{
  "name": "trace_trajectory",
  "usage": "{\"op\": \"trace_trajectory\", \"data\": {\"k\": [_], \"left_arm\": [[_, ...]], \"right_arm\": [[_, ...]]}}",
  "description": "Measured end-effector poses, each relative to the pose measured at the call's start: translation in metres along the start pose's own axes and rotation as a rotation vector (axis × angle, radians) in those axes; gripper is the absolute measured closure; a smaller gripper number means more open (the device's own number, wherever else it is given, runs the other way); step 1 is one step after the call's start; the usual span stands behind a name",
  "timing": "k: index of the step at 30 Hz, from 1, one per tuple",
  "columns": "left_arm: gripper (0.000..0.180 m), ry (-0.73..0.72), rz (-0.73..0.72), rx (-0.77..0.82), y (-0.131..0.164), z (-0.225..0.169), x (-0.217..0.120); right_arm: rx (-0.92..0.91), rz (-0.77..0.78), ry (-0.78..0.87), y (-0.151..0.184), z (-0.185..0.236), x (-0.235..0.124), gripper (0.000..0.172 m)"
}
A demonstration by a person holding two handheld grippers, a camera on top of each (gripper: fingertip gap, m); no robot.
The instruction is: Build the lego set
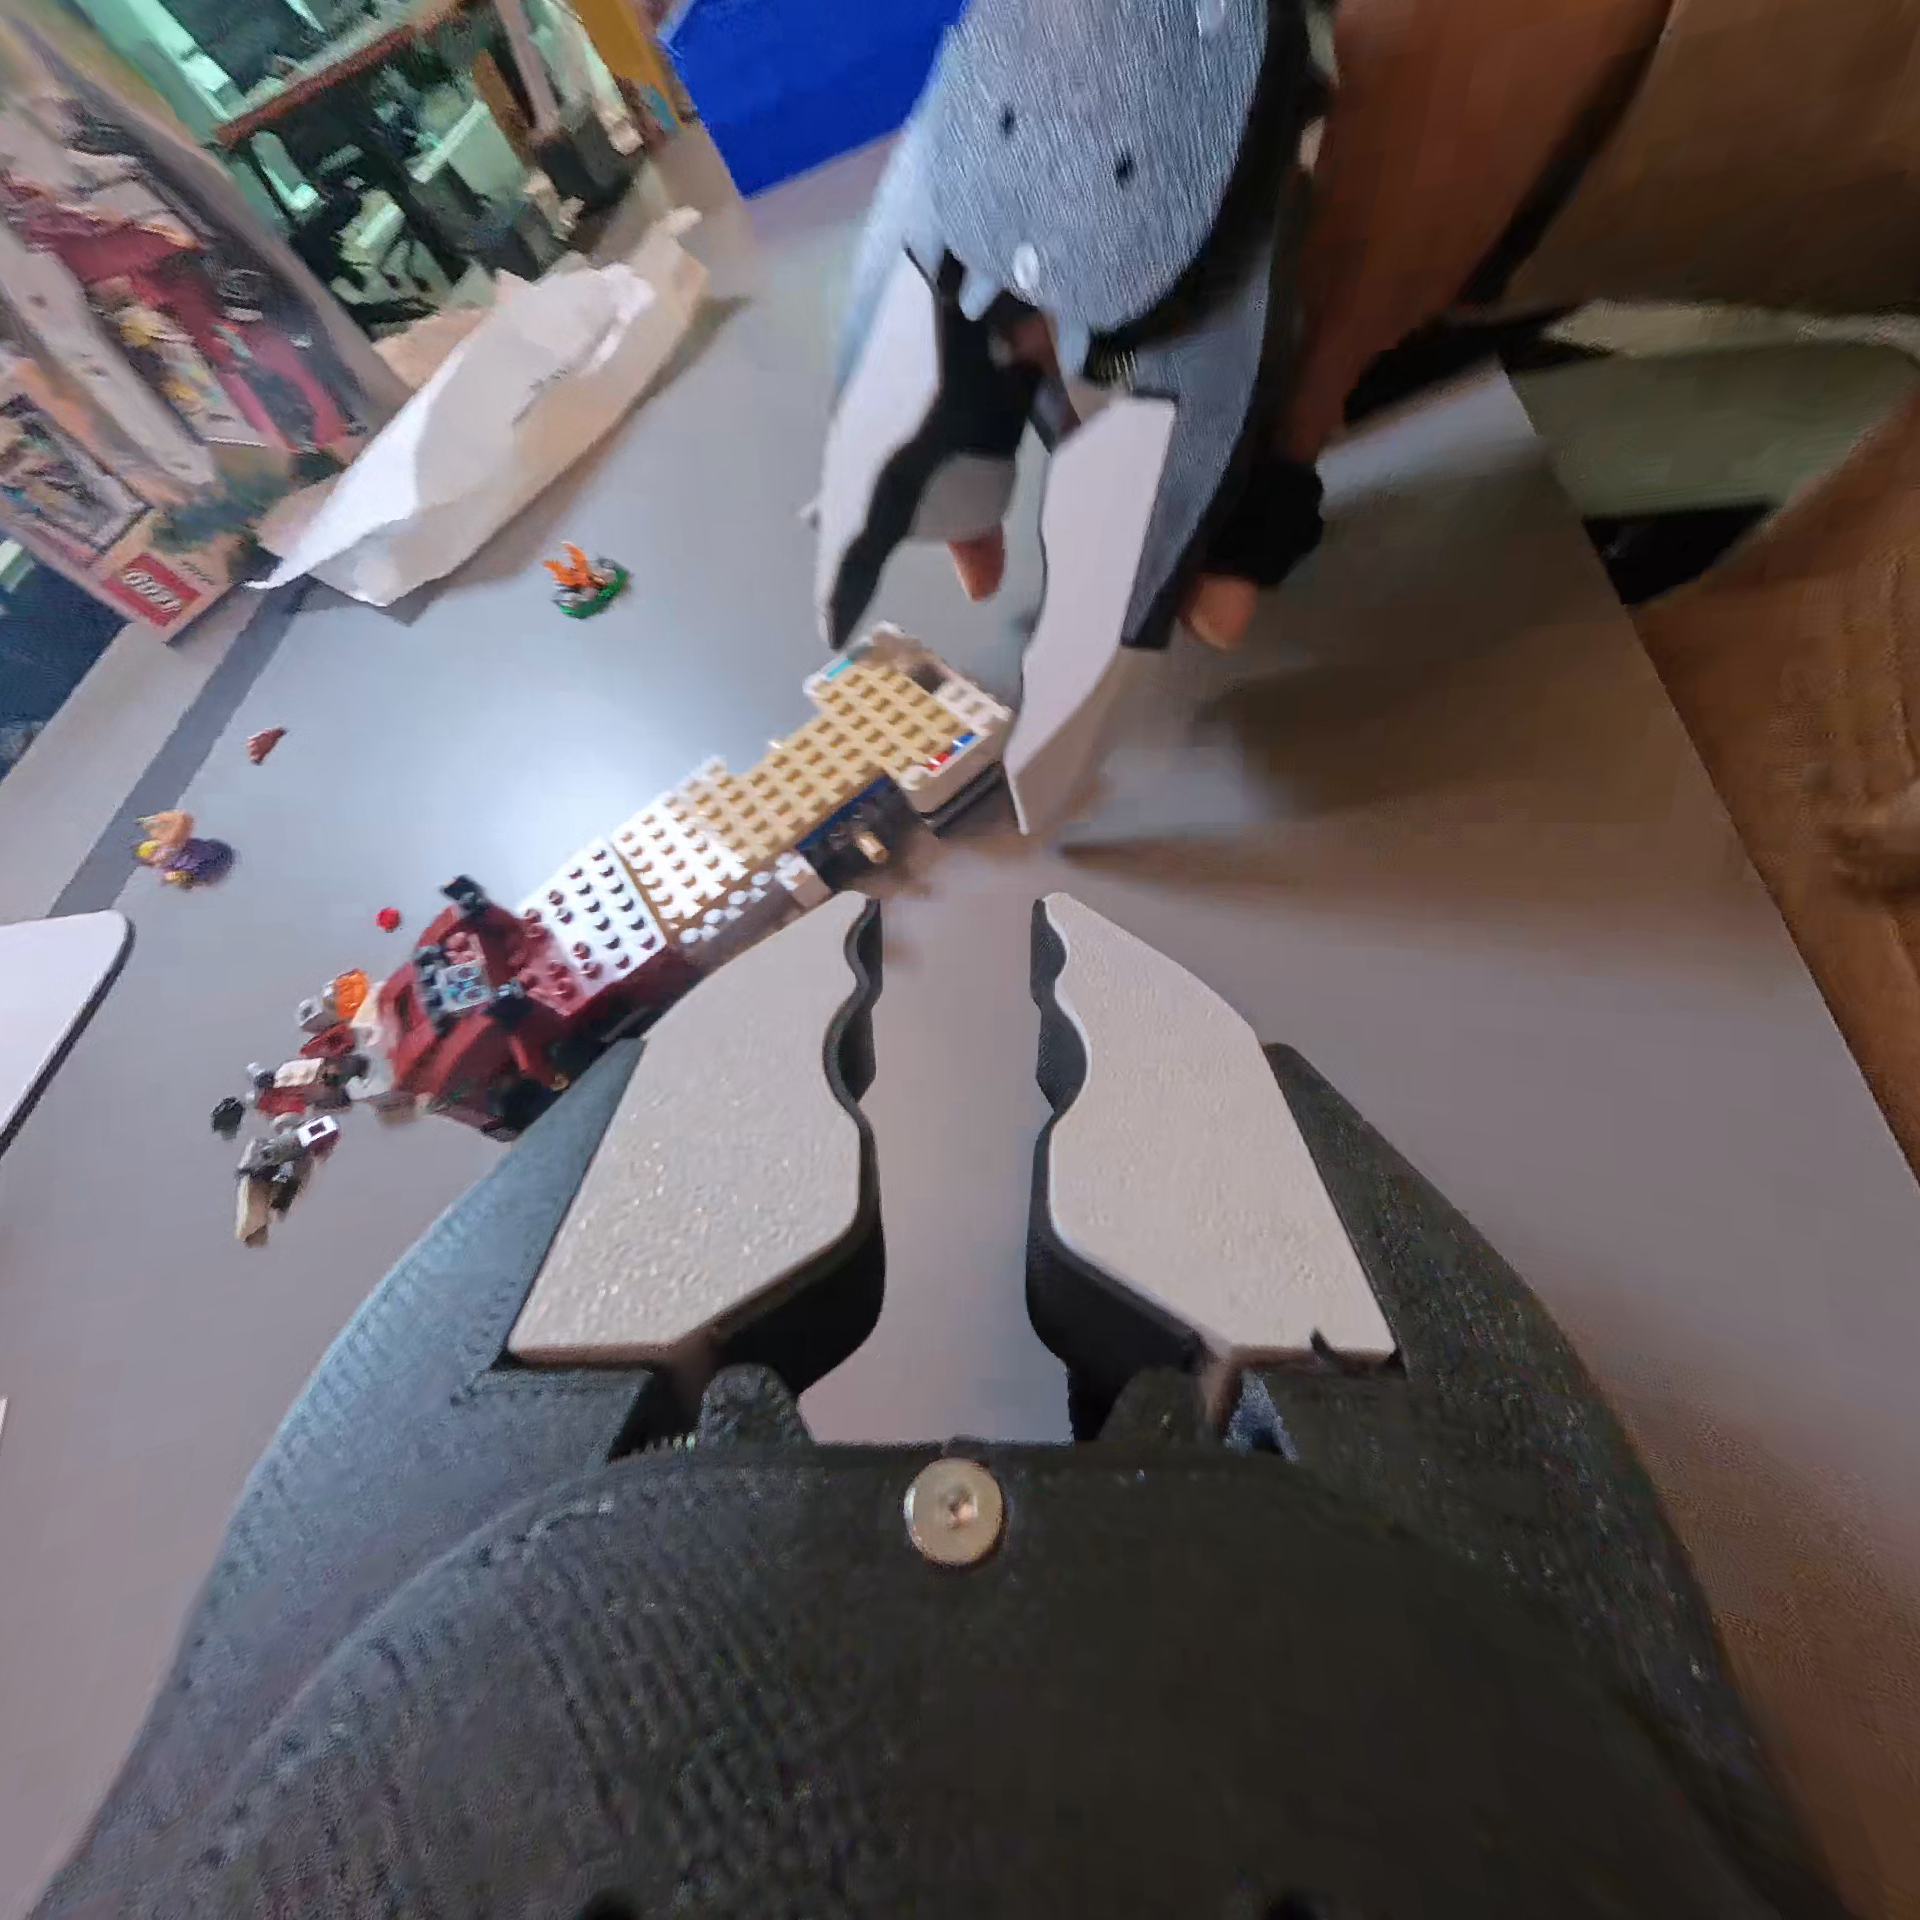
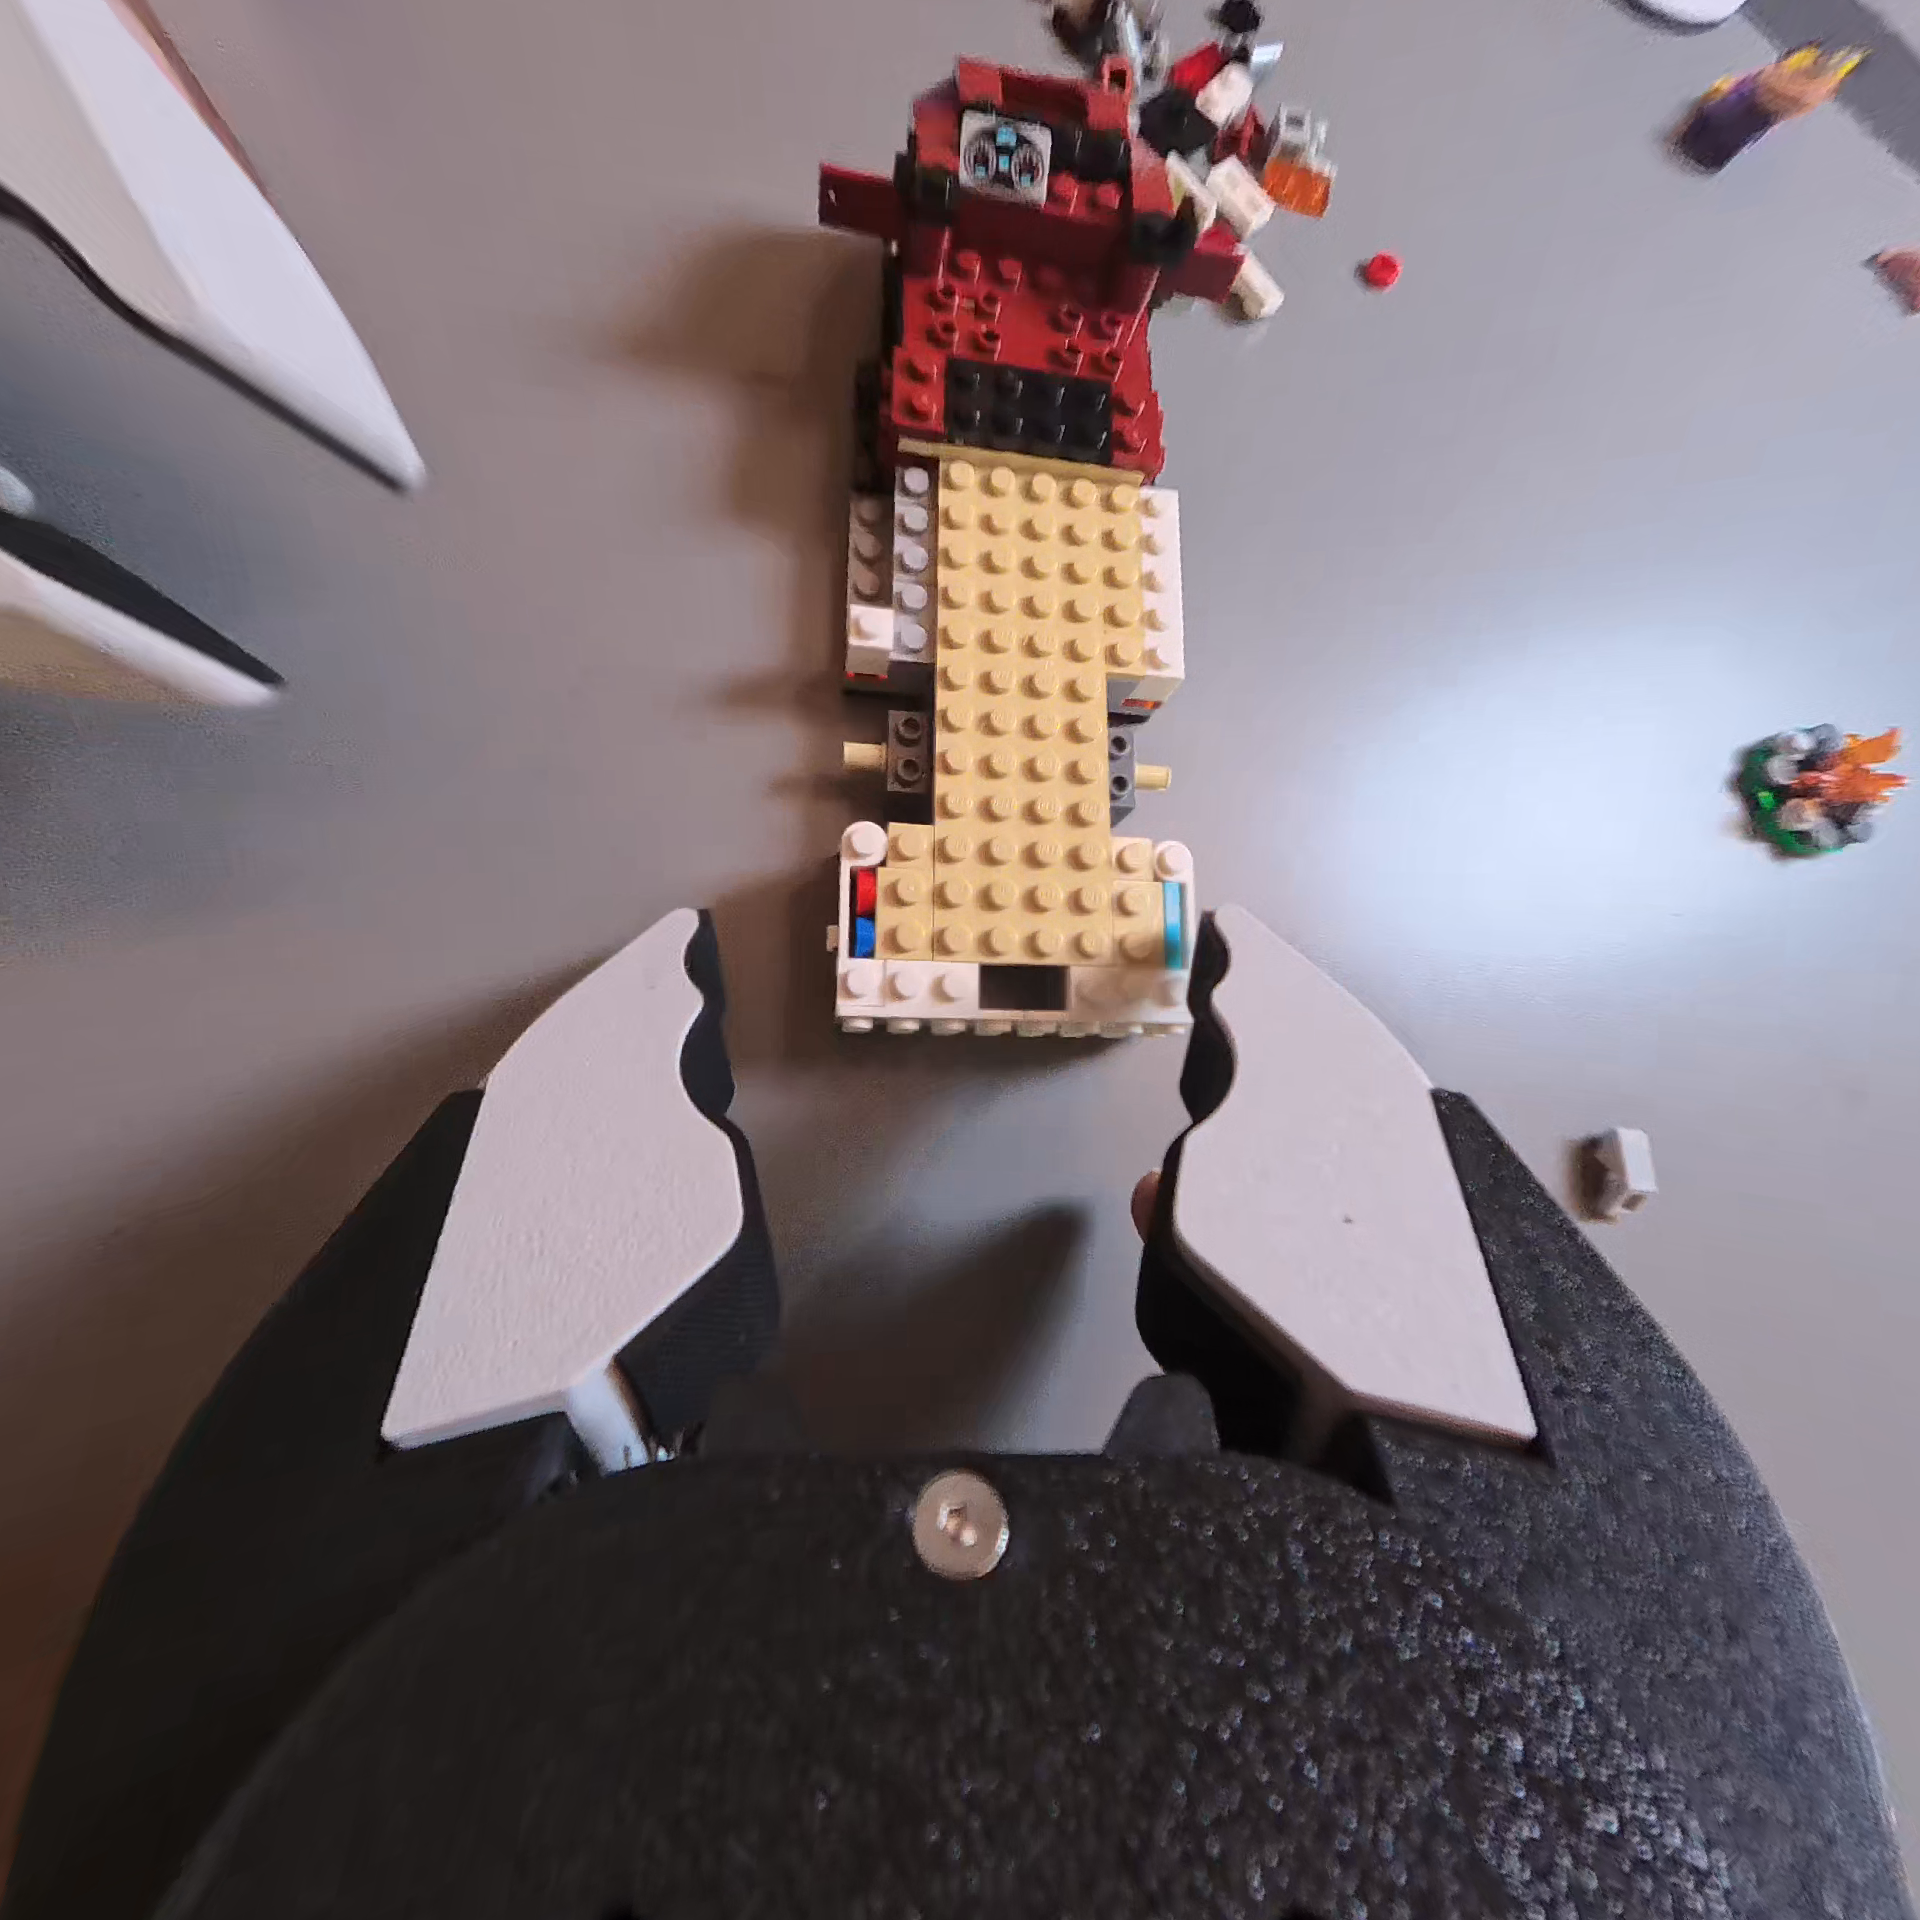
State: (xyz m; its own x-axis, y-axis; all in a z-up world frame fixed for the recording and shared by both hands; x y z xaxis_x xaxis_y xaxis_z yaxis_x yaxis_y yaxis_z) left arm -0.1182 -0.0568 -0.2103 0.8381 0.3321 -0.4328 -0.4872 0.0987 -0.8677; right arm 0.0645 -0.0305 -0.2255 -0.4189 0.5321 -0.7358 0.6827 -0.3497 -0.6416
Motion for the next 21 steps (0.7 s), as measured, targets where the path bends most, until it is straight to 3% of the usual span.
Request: {"op": "trace_trajectory", "data": {"k": [4,14,21], "left_arm": [[0.156,-0.082,-0.085,-0.09,0.001,0.016,-0.015],[0.156,-0.202,-0.19,-0.286,0.012,0.049,-0.037],[0.163,-0.255,-0.231,-0.316,0.015,0.057,-0.043]], "right_arm": [[-0.05,0.078,-0.046,-0.002,-0.014,0.006,0.1],[-0.228,0.082,-0.174,-0.016,-0.037,0.022,0.1],[-0.318,0.0,-0.25,-0.029,-0.029,0.034,0.1]]}}
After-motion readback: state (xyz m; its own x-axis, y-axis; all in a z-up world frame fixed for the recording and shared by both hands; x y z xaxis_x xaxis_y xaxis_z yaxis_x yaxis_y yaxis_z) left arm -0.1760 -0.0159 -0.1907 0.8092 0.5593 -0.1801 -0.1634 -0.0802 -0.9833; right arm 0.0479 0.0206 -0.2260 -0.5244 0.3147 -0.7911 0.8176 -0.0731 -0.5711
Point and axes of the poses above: each gripper's, where its closed fingertips meet, x out along the fingers, y out of its underside, z = x × y across the jaws, the point moved 9 cm from there along -x, back along the fingers, and after that the axes turned 4 degrees about -x, right-handed, at the moved point
